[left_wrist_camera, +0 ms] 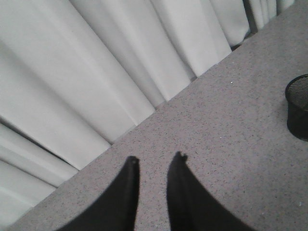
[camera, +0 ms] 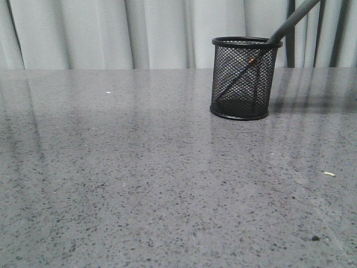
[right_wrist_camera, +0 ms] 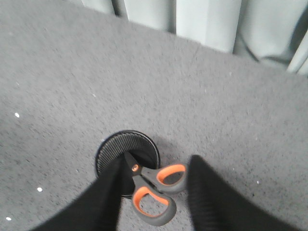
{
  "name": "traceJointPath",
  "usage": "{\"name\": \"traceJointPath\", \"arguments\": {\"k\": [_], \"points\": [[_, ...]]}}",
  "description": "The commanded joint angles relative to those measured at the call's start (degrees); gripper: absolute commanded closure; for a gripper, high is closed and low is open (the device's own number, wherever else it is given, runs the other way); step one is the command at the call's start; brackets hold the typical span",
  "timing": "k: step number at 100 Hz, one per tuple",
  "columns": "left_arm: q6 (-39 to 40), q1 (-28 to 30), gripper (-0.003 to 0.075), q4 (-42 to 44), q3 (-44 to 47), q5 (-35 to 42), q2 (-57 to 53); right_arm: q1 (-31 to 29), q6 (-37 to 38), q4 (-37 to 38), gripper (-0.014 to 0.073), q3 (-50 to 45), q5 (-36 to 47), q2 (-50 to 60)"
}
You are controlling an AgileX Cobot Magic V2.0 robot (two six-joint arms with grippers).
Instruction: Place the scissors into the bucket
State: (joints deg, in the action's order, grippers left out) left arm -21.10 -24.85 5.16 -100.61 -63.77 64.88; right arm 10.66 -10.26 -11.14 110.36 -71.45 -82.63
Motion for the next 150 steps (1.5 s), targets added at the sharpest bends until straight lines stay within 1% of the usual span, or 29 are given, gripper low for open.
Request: {"name": "traceJointPath", "arguments": {"k": [1,5,6,14,19,22,31,41,48,55,60,71,81,88,99,114,150], "points": [[1.83,0.13,0.074,-1.24,-0.32,3.78,-0.66,0.03,0.27,-2.16,0.0561,1.43,5.78,4.33],[2.79,0.13,0.074,-1.1,0.56,3.97,-0.66,0.03,0.27,-3.17,0.0662,0.3,7.66,5.66],[3.19,0.13,0.074,-0.98,0.99,4.2,-0.8,0.03,0.27,-3.31,0.0669,0.02,8.5,5.9],[6.47,0.13,0.074,0.44,4.69,7.09,-2.34,0.03,0.27,-4.05,0.0662,-4.97,13.12,9.52],[8.1,0.13,0.074,0.56,8.35,10.91,-4.08,0.03,0.27,-4.16,0.0662,-9.37,16.6,12.33],[9.16,0.13,0.074,0.56,11.49,14.43,-5.44,0.03,0.27,-4.18,0.0662,-12.4,19.73,14.25],[11.17,0.13,0.074,0.65,21.09,24.01,-11.14,0.03,0.27,-4.42,0.0662,-24.33,29.42,21.78],[11.3,0.13,0.074,0.65,32.7,35.67,-18.17,0.03,0.27,-4.52,0.0662,-39.08,43.95,30.72],[11.3,0.13,0.074,0.68,41.12,42.32,-23.27,0.03,0.27,-4.72,0.0662,-49.35,52.23,37.41],[11.3,0.13,0.074,0.68,49.14,47.54,-28.21,0.03,0.27,-4.72,0.0662,-58.8,58.26,43.89],[11.3,0.13,0.074,0.58,54.45,50.2,-31.59,0.03,0.27,-4.72,0.0662,-65.56,60.89,48.31],[11.54,0.13,0.074,-1.38,65.68,55.06,-39.21,0.03,0.27,-4.72,0.0662,-76.41,63.41,57.82],[11.54,0.13,0.074,-7.33,74.0,57.59,-46.39,0.03,0.27,-4.72,0.0662,-85.27,63.82,65.71],[11.54,0.13,0.074,-12.07,78.99,59.2,-51.63,0.03,0.27,-4.72,0.0662,-89.63,63.97,70.87],[11.54,0.13,0.074,-12.41,84.22,60.06,-58.74,0.03,0.27,-4.61,0.0662,-93.33,64.22,76.79],[11.54,0.13,0.074,-12.41,86.49,60.2,-63.34,0.03,0.27,-4.4,0.0662,-95.38,63.6,78.82],[11.54,0.13,0.074,-12.41,86.69,60.08,-63.54,0.03,0.27,-4.4,0.0662,-96.56,63.28,78.82]]}}
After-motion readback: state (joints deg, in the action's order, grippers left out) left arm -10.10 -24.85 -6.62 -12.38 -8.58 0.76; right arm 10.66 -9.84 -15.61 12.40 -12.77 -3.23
